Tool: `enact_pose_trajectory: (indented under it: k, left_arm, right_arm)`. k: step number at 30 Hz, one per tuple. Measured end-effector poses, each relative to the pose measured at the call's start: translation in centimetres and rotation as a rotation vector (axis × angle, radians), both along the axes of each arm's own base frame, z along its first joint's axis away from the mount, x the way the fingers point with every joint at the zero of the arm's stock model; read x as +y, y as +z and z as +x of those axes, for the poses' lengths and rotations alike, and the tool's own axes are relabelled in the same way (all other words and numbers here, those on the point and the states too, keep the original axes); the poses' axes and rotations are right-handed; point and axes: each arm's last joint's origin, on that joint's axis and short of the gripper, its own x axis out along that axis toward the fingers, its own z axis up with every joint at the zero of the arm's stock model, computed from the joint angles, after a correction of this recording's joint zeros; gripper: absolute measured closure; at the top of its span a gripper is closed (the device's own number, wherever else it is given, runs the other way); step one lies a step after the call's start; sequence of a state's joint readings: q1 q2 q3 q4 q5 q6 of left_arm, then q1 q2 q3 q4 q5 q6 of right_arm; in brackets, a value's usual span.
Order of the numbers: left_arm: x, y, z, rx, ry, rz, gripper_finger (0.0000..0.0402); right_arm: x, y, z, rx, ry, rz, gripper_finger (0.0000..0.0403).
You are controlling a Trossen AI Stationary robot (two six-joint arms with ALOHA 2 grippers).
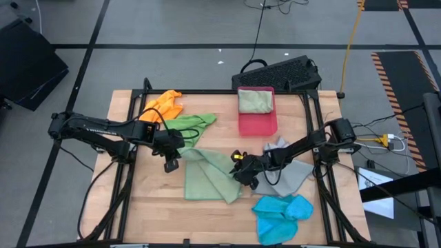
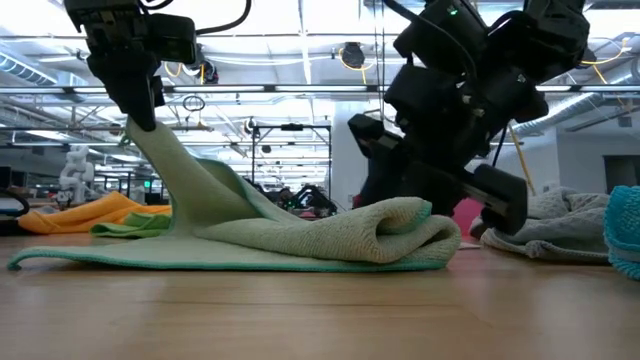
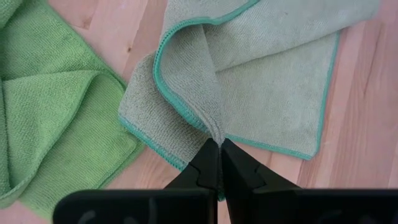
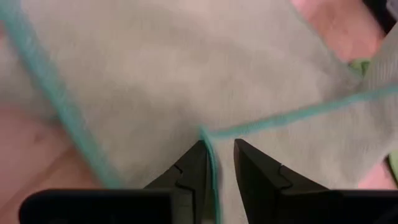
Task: Fold microfiber towels
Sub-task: Fold the light green microfiber cloth
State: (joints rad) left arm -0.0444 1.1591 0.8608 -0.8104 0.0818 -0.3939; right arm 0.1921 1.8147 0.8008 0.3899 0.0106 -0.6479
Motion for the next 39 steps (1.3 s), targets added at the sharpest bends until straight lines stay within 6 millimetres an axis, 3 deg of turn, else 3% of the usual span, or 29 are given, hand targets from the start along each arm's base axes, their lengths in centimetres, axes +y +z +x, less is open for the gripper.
enact_pose_trajectory:
  k: [4,9,14,18,23,31,34,39]
  left_arm:
    - [0.0,0.0,0.0,0.000,0.003,-0.001,0.0392]
    - [0.0,0.0,0.0,0.003,0.006,-0.002,0.0392]
    - [0.0,0.0,0.0,0.002,0.006,-0.002,0.0392]
    - [-0.1,0.4,-0.1,-0.006,0.008,-0.035,0.0392]
    - [-0.2,3.3,0.5,-0.103,0.000,-0.063,0.0392]
    - [-0.6,10.2,0.5,-0.277,-0.160,0.075,0.0392]
    - [-0.7,12.2,0.0,-0.310,-0.204,0.123,0.0392]
    - [-1.1,14.1,-0.4,-0.355,-0.235,0.167,0.0392]
  right_arm:
    - [0.1,-0.3,0.3,0.006,0.008,0.013,0.0340]
    - [0.1,-0.2,0.2,0.016,-0.016,0.038,0.0392]
    - [0.0,0.5,0.0,0.020,-0.077,0.058,0.0398]
    - [-0.5,3.5,-0.7,-0.021,-0.219,0.118,0.0400]
    - [-1.3,9.1,-3.3,-0.097,-0.443,0.267,0.0401]
    - [-2.9,16.9,-8.1,-0.299,-0.693,0.862,0.0402]
    - [-3.4,18.9,-9.6,-0.364,-0.724,1.038,0.0402]
    - [-3.7,20.5,-11.3,-0.414,-0.731,1.183,0.0402]
